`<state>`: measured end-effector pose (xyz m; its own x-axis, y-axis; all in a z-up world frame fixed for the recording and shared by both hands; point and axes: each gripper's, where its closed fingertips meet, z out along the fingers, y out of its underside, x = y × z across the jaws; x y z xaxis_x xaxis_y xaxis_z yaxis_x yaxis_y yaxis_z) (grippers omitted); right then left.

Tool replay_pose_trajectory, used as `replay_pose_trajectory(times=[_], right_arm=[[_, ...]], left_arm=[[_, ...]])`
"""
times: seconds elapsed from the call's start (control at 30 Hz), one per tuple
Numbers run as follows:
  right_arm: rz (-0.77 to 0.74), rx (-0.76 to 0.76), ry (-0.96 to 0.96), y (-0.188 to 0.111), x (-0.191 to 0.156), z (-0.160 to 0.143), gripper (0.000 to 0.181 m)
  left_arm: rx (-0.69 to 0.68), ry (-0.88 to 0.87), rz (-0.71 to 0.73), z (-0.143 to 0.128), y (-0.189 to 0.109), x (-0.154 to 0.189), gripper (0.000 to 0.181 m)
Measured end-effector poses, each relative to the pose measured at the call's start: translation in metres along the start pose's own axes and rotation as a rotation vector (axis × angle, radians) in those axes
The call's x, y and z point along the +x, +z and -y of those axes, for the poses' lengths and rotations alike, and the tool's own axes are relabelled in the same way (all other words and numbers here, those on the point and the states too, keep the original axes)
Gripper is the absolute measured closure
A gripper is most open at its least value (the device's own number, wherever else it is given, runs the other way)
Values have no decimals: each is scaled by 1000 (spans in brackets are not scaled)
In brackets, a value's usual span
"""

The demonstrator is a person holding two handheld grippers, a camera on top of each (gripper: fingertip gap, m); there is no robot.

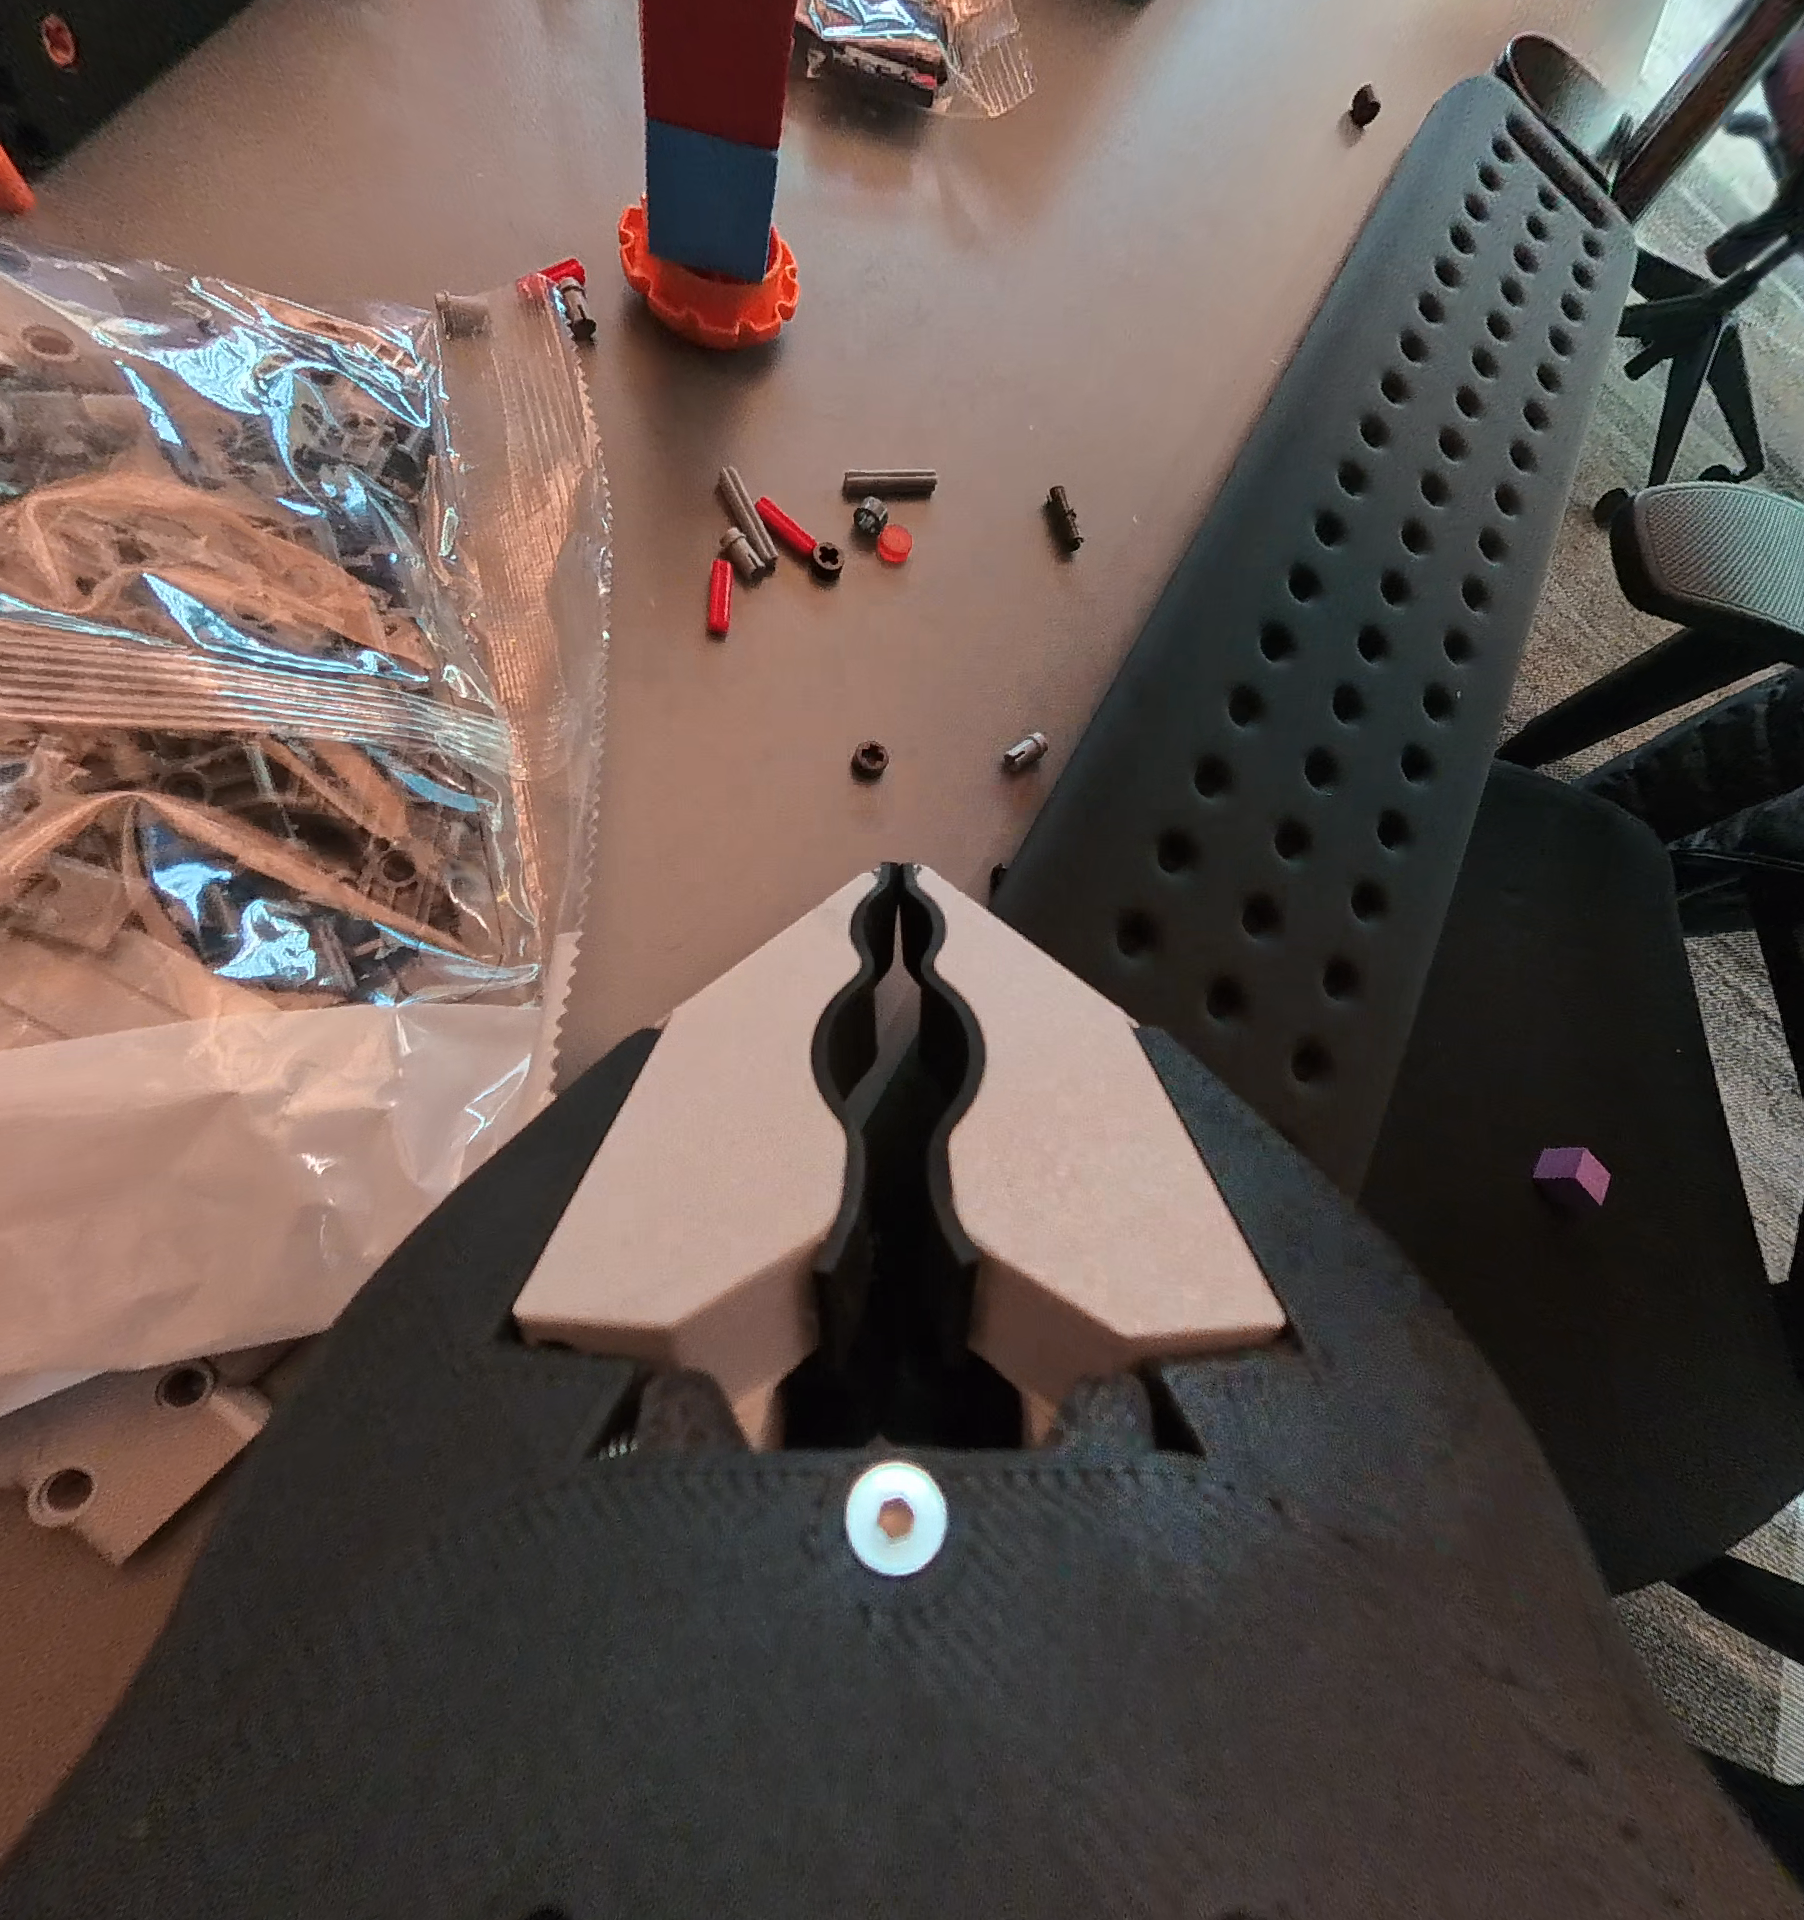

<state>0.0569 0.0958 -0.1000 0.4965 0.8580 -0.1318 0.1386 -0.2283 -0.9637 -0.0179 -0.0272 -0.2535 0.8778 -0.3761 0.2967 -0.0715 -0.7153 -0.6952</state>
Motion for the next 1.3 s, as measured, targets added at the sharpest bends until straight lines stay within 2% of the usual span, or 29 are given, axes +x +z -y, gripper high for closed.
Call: replay_pose_trajectory(times=[0.07, 0.13, 0.23, 0.33, 0.43, 0.53, 0.77, 0.93, 1.0, 1.07, 1.13, 1.17, 1.23, 1.3], right_arm=[[-44, -53, 30, -46, 5, -22, 140], [-95, -175, 68, -100, 9, -68, 140], [-184, -473, 105, -190, 8, -176, 141], [-245, -777, 208, -282, -11, -296, 138], [-259, -979, 318, -345, -45, -388, 135], [-249, -1099, 370, -374, -72, -442, 135], [-260, -1231, 477, -394, -98, -498, 144], [-296, -1259, 496, -399, -97, -514, 156], [-292, -1252, 499, -397, -94, -509, 157], [-295, -1208, 478, -389, -87, -490, 157], [-309, -1111, 451, -369, -71, -452, 157], [-311, -1037, 431, -352, -60, -423, 157], [-290, -860, 343, -309, -39, -349, 157], [-254, -657, 205, -257, -19, -260, 157]], left_arm=[[0, 0, -2, 0, 0, 0, 181], [-3, -1, -3, 0, 0, 0, 181], [-3, -2, -3, 0, 1, 0, 181], [-8, 0, 1, -1, 1, 0, 181], [-18, 3, 5, -2, 2, 0, 181], [-26, 6, 11, -3, 3, -1, 181], [-43, 18, 26, -5, 5, -1, 181], [-45, 18, 28, -5, 5, -2, 181], [-45, 16, 26, -5, 5, -2, 181], [-46, 17, 27, -5, 5, -2, 181], [-46, 16, 27, -5, 5, -2, 181], [-46, 16, 27, -5, 5, -2, 181], [-48, 16, 28, -5, 6, -2, 181], [-51, 19, 34, -6, 6, -2, 181]])
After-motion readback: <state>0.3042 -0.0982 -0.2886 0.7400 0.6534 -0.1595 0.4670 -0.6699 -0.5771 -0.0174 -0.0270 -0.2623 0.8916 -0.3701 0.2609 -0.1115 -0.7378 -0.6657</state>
